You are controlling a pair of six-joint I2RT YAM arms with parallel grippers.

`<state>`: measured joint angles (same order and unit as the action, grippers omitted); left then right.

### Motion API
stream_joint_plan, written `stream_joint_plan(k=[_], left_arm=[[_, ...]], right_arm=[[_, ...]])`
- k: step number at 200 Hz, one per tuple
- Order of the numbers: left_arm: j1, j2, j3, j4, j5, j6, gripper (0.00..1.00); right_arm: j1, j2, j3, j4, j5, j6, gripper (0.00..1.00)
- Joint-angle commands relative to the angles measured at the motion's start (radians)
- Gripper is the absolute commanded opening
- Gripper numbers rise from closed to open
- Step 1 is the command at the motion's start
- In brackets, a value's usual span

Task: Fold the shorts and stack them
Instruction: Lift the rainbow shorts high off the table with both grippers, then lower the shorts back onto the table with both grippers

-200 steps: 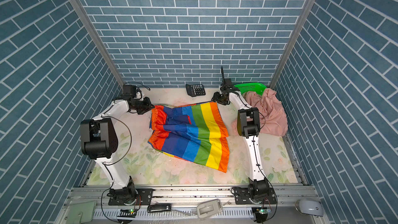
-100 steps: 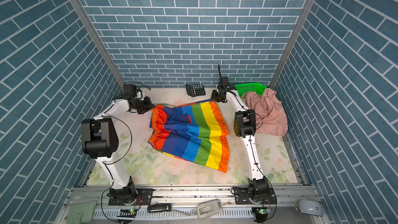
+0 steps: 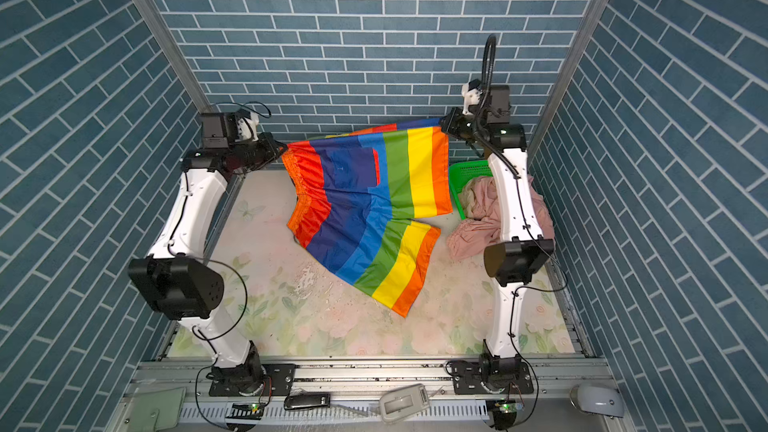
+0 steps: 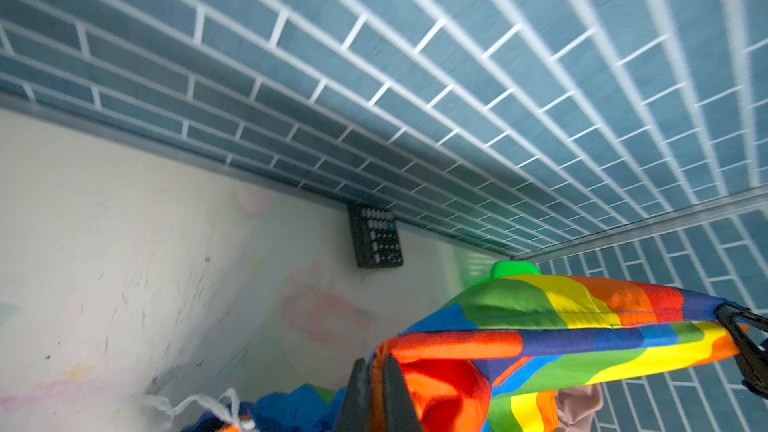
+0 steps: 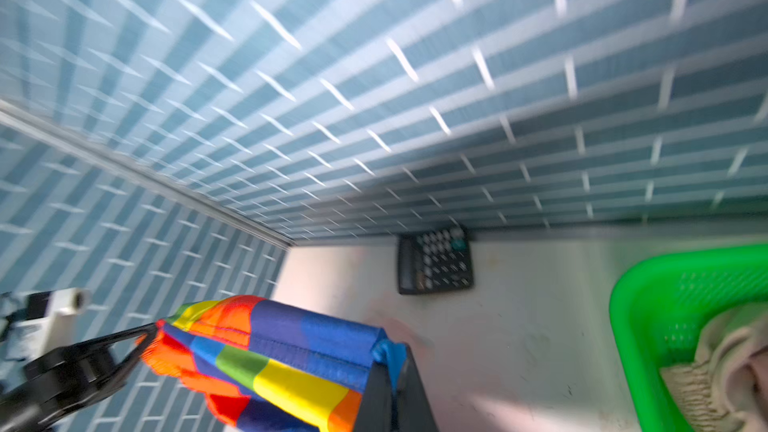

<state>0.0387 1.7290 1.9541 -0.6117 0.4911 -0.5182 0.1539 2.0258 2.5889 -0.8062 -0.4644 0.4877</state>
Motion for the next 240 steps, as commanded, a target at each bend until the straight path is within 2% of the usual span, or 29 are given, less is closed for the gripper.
stream_joint_plan(k=[1, 27, 48, 73, 93, 105, 124, 164, 187, 209, 240], left_arm=[[0.032, -0.135, -0.003, -0.004, -0.082, -0.033, 0.00], [0.032, -0.319, -0.062, 0.001, -0.110, -0.051, 0.00], [0.033, -0.434, -0.041, -0.025, -0.134, -0.072, 0.00], [0.033, -0.490, 0.066, -0.087, -0.146, -0.108, 0.00], [0.033, -0.485, 0.161, -0.132, -0.177, -0.124, 0.00], [0.042, -0.455, 0.205, -0.155, -0.183, -0.120, 0.00], [0.065, -0.391, 0.207, -0.179, -0.173, -0.115, 0.00], [0.087, -0.249, -0.022, -0.123, -0.122, -0.126, 0.00], [0.087, -0.127, -0.167, -0.021, -0.083, -0.145, 0.00], [0.077, 0.007, -0.303, 0.163, -0.008, -0.210, 0.00], [0.057, 0.189, -0.276, 0.275, 0.008, -0.213, 0.00]], right_arm=[[-0.043, -0.147, 0.016, -0.042, 0.022, -0.001, 0.00], [-0.043, -0.310, -0.040, -0.023, -0.005, -0.022, 0.00], [-0.049, -0.423, -0.079, 0.009, -0.009, -0.031, 0.00], [-0.076, -0.481, -0.054, 0.052, -0.034, -0.003, 0.00], [-0.137, -0.457, -0.005, 0.099, -0.102, 0.081, 0.00], [-0.165, -0.418, 0.002, 0.136, -0.135, 0.133, 0.00], [-0.184, -0.336, 0.001, 0.138, -0.133, 0.145, 0.00], [-0.186, -0.051, -0.014, 0.132, -0.171, 0.140, 0.00], [-0.176, 0.123, -0.011, 0.140, -0.167, 0.118, 0.00], [-0.162, 0.303, 0.052, 0.144, -0.146, 0.091, 0.00], [-0.155, 0.484, 0.152, 0.177, -0.149, 0.095, 0.00]])
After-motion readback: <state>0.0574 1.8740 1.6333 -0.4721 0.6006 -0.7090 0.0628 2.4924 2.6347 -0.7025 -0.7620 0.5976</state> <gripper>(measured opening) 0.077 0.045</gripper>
